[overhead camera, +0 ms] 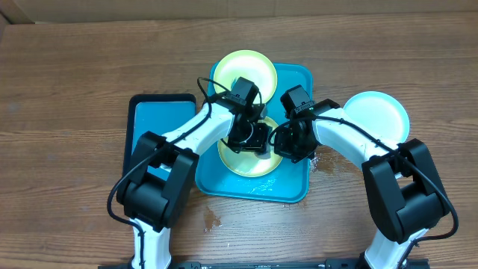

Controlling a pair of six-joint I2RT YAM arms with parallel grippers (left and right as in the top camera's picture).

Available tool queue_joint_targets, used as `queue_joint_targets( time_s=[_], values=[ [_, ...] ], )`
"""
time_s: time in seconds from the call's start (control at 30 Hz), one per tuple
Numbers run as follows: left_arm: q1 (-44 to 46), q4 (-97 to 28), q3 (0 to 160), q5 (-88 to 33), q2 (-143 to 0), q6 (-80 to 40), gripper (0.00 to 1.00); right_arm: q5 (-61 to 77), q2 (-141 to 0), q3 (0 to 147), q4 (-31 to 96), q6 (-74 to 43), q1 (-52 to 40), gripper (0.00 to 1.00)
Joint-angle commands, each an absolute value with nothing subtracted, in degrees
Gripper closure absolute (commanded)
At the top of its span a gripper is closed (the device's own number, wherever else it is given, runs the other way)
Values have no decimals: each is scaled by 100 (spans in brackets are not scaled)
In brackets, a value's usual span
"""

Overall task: Clean dirty plates on tray and stack at the side
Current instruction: 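Scrub the held plate with the sponge using the left gripper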

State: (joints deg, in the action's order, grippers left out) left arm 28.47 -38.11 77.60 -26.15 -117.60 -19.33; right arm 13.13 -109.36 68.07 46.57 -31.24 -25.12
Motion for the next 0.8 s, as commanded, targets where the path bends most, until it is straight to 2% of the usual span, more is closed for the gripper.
queue_joint_targets(
  time_s=[0.0, 0.17, 0.47, 0.63, 0.77],
  values=[
    [2692, -3531, 7797, -2287, -11893, -1850, 96, 993, -11045, 6755, 4700, -2998, -2512, 96],
    [2412, -3726, 7946, -773, -11893, -1973, 96, 993, -11045, 6755, 4705, -2998, -2512, 96],
    [2364, -5398, 8355, 1072, -11891, -2268, 96, 993, -11045, 6755, 4700, -2998, -2512, 96],
    [2357, -5953, 8355, 1413, -11891, -2274, 96, 991, -11045, 6755, 4698, -2998, -2512, 96],
    [2366, -6228, 8348, 867, -11891, -2268, 96, 991, -11045, 6755, 4698, -3000, -2512, 96]
  ],
)
